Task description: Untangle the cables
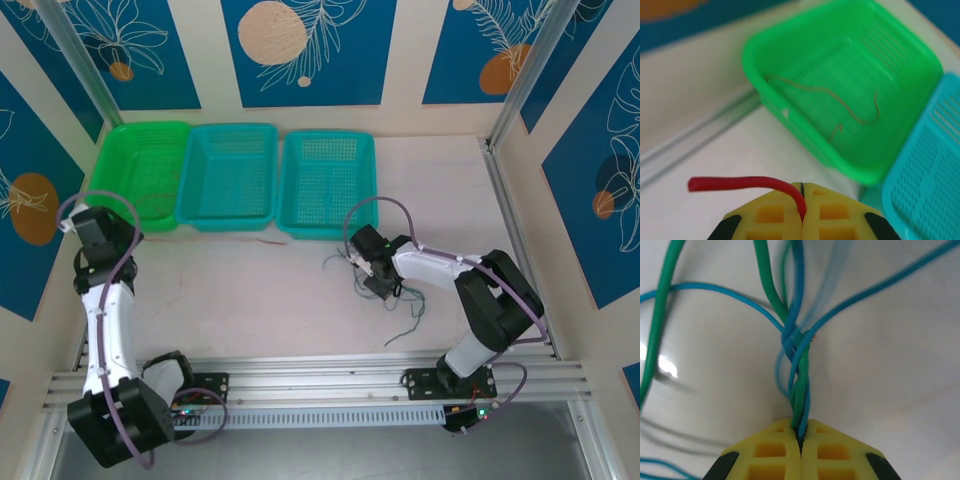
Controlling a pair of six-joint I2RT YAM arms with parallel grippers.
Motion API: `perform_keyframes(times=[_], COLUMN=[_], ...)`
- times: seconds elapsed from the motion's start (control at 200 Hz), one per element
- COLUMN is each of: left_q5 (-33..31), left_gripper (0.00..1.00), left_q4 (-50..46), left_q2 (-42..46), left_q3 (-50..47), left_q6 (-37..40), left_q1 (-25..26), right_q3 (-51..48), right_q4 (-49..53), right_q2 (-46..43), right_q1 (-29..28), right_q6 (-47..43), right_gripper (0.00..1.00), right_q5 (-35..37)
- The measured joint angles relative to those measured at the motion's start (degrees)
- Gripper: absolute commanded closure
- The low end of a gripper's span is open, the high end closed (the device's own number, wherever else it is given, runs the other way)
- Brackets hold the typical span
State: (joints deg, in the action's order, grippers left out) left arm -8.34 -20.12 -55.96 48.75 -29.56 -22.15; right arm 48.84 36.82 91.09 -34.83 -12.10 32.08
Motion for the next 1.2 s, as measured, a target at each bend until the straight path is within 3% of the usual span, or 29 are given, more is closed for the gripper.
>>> perform_keyframes(times=[0.12, 0.35, 0.58, 0.725, 0.84, 0.96, 1.2], left_q5=[2.56, 19.19, 30.47, 34.18, 31.15, 23.12, 4.74], left_gripper=[1.0, 1.0, 1.0, 1.0, 1.0, 1.0, 1.0], left_q4=[1.7, 2.43, -7.32, -9.66, -9.33, -7.65, -3.23], left_q2=[-1.27, -2.58, 0.09, 2.1, 1.07, -2.84, -21.09], left_q3=[1.16, 3.65, 19.34, 27.87, 34.53, 41.9, 55.84], left_q6=[0.87, 5.29, 14.99, 16.22, 16.37, 17.99, 20.63], left_q1=[-0.09, 1.51, 7.41, 8.59, 8.57, 8.59, 8.57], right_q3=[-0.26, 0.02, 2.19, 2.21, 2.21, 2.21, 2.21], right_q4=[4.15, 4.55, 3.04, 1.68, 1.05, 0.92, 1.2], right_q2=[0.11, -2.97, -12.02, -14.47, -15.08, -15.23, -16.79], right_q1=[-0.17, -5.97, -9.77, -9.79, -9.75, -9.75, -9.75], right_q6=[0.57, -0.13, -0.79, -1.42, -1.46, -1.44, -1.4], right_gripper=[1.0, 1.0, 1.0, 1.0, 1.0, 1.0, 1.0], right_q5=[2.25, 0.0, -4.52, -6.08, -6.88, -7.06, -7.08])
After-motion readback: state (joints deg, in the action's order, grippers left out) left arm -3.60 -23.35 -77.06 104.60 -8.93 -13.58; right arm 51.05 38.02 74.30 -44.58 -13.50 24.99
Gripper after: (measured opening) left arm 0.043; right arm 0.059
